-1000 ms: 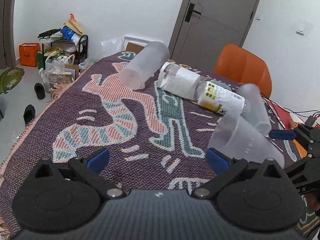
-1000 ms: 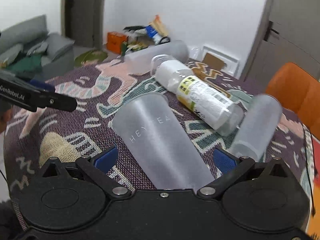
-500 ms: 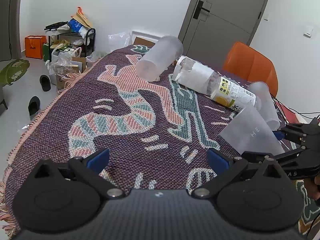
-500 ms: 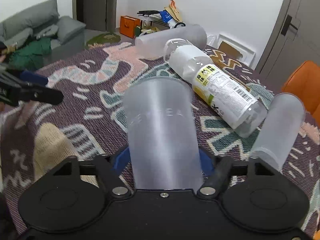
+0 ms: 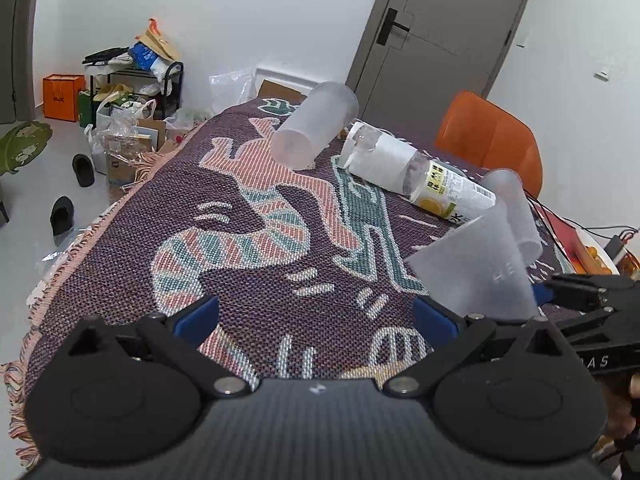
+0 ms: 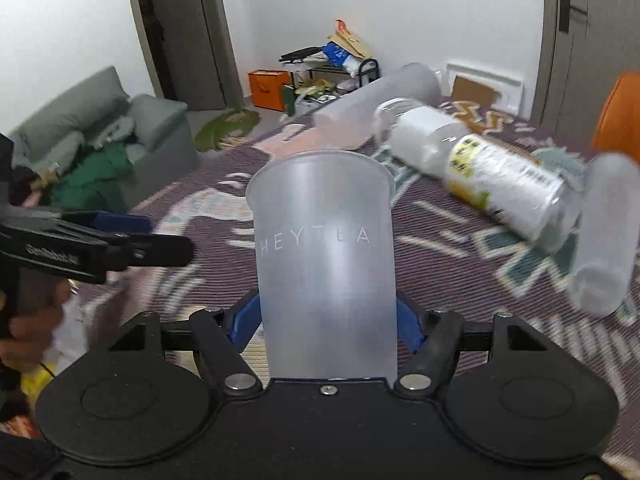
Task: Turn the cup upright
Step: 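Lift the HEYTEA cup with the right gripper and rotate it upright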
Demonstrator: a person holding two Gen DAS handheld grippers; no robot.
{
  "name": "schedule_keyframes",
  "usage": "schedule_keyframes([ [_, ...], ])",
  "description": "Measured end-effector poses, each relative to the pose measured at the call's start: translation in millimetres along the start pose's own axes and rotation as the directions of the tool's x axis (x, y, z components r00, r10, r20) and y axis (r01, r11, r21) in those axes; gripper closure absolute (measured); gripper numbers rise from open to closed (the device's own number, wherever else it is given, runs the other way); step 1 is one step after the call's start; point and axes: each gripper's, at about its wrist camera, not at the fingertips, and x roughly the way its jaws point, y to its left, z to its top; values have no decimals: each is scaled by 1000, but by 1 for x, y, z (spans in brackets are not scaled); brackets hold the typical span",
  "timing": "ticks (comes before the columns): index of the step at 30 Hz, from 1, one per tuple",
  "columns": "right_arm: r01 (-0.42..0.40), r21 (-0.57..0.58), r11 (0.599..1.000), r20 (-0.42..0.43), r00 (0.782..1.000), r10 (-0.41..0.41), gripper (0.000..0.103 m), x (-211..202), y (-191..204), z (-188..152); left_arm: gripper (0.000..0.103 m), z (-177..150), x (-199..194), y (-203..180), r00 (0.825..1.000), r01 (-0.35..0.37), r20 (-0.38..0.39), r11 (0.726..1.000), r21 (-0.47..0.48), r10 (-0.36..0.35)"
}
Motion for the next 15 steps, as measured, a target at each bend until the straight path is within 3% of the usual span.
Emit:
schedule_keyframes([
  [8, -53, 108, 993, -13, 998, 54, 37, 2, 17, -13, 1, -6, -14, -2, 1000, 27, -7, 999, 28, -27],
  [15, -77, 134, 988, -32, 996, 82, 30, 9, 19, -22, 1, -11, -11, 2, 998, 47, -42, 999, -27, -48],
])
